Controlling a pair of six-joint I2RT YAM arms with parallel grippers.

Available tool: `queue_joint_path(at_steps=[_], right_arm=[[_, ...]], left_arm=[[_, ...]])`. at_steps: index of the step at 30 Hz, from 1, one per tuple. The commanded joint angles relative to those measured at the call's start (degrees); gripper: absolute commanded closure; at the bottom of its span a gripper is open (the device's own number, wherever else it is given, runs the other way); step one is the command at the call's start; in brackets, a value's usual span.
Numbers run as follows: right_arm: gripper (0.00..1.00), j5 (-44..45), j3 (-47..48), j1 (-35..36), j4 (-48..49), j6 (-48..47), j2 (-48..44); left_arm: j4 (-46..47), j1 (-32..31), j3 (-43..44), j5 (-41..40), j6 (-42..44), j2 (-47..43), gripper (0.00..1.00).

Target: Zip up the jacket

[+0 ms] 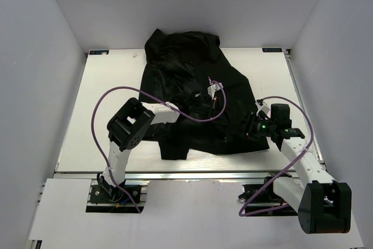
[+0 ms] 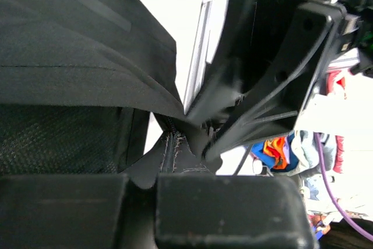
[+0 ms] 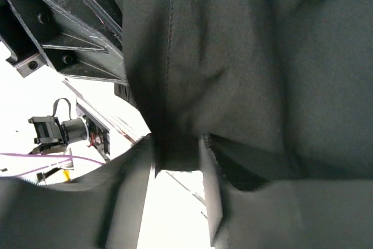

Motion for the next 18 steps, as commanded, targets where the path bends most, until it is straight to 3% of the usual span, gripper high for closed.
queue_joint_path(at_steps=[1, 9, 18], right_arm=[[0.53, -2.8, 0.3, 0.5, 3.2, -1.5, 1.0], [0.4, -2.7, 1.4, 3.9, 5.6, -1.0, 4.3], [0.45, 3.2, 3.0, 6.0, 6.0, 0.8, 5.5]], left_arm=[[5.4, -0.1, 0.0, 1.9, -2.6, -4.1, 1.0], [5.7, -0.2, 0.6, 2.2, -3.7, -4.9, 1.0], [6.8, -0.2, -0.5, 1.9, -4.8, -6.8, 1.0]])
